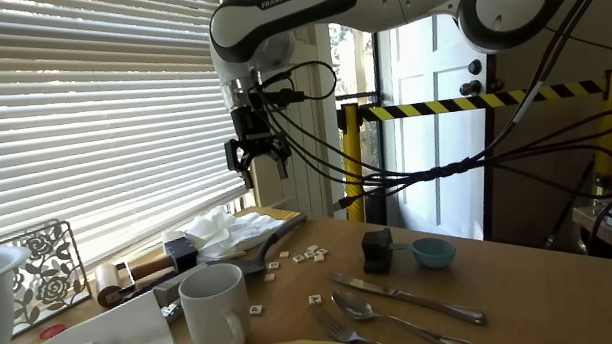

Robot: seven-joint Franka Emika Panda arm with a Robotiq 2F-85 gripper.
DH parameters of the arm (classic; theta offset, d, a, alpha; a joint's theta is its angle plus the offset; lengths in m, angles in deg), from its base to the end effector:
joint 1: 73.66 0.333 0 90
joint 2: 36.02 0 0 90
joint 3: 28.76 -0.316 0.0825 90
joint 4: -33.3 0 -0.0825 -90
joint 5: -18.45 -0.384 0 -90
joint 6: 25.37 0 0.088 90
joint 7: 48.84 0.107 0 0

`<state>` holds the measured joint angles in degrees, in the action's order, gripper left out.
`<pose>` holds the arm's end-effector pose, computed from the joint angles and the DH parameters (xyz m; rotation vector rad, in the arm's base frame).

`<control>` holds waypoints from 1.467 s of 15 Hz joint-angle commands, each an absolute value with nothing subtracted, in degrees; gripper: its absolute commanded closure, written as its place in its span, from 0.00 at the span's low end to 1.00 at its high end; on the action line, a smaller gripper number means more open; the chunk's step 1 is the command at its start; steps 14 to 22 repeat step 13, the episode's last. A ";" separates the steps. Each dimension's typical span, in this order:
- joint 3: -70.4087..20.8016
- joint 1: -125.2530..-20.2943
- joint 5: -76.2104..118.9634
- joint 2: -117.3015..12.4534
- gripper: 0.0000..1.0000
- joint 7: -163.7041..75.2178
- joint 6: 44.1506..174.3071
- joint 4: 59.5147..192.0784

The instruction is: Move the blue and black object to the table

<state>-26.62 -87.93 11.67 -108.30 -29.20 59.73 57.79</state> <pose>0.7583 -0.1906 0.2652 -2.9105 0.9143 0.3160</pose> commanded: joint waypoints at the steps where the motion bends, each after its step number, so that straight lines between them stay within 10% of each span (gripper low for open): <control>1: -22.92 -84.63 16.33 -107.38 0.00 -25.31 65.26 57.79; 22: -17.15 -79.89 25.20 -106.96 0.00 -25.61 64.20 58.55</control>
